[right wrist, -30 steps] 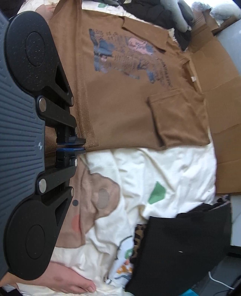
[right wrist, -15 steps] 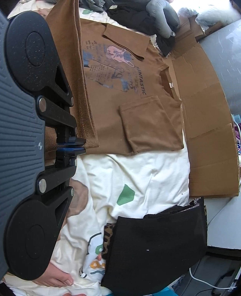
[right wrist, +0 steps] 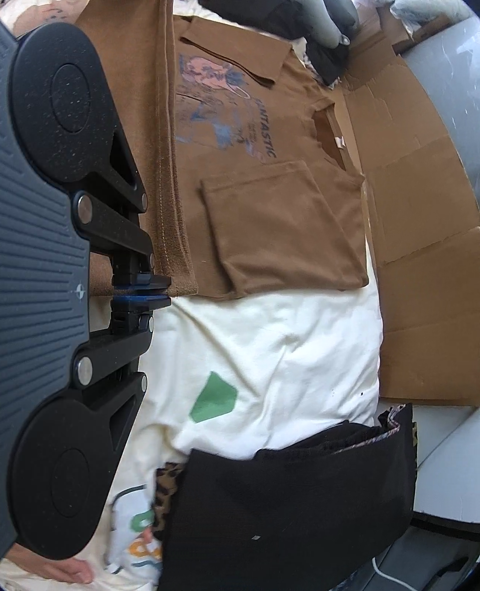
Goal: Fold clothes
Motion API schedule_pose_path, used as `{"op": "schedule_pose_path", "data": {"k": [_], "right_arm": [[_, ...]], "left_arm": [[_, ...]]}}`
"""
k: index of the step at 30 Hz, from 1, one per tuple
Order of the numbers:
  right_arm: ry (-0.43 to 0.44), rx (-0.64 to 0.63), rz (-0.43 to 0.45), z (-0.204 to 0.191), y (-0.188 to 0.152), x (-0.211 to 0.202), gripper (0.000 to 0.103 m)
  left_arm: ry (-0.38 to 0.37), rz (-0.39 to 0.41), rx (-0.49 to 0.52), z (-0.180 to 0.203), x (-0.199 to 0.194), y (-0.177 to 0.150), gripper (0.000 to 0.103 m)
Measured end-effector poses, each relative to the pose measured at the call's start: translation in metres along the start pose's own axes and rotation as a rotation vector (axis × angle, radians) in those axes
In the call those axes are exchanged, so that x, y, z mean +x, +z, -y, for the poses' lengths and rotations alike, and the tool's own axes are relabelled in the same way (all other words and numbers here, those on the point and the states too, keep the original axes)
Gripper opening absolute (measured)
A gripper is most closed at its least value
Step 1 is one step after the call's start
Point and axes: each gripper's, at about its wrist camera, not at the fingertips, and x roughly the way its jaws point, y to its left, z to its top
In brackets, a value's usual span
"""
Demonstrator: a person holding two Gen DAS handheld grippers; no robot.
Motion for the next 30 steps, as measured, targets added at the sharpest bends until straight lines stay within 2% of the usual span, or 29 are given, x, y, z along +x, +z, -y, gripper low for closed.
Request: {"op": "schedule_pose_path", "data": {"k": [4,6,7,9,13,14,15,18,20,21,25,30], "right_arm": [[-0.011,-0.005,-0.007,-0.002,0.015,0.018,0.001],[-0.022,0.001,-0.028,-0.003,0.019,0.026,0.003],[-0.037,0.01,-0.036,-0.003,0.021,0.027,0.004],[-0.059,0.015,-0.031,-0.002,0.024,0.024,0.005],[-0.046,0.002,-0.059,-0.002,0.036,0.0,0.008],[-0.041,-0.009,-0.065,-0.003,0.041,-0.01,0.012],[-0.034,-0.021,-0.068,-0.005,0.047,-0.022,0.025],[-0.026,-0.057,-0.059,-0.009,0.066,-0.061,0.038],[-0.011,-0.067,-0.084,-0.01,0.082,-0.078,0.039],[-0.004,-0.072,-0.096,-0.011,0.09,-0.086,0.044],[0.053,-0.099,-0.138,-0.013,0.118,-0.112,0.046],[0.123,-0.045,-0.137,-0.003,0.121,-0.112,0.048]], "left_arm": [[0.017,-0.035,-0.017,0.004,0.02,0.009,0.007],[0.024,-0.077,-0.039,0.004,0.03,0.013,0.013],[0.03,-0.08,-0.048,0.003,0.03,0.014,0.013],[0.033,-0.069,-0.048,0.002,0.028,0.016,0.028],[0.019,-0.085,-0.015,0.004,0.023,0.022,0.032],[0.012,-0.08,-0.004,0.006,0.019,0.025,0.033],[0.005,-0.075,0.007,0.008,0.015,0.028,0.034],[-0.008,-0.061,0.035,0.014,-0.002,0.037,0.037],[-0.006,-0.049,0.034,0.019,-0.018,0.042,0.039],[-0.011,-0.047,0.028,0.021,-0.025,0.044,0.042],[-0.016,-0.04,0.045,0.031,-0.059,0.052,0.042],[0.015,-0.032,0.044,0.038,-0.088,0.062,0.043]]}}
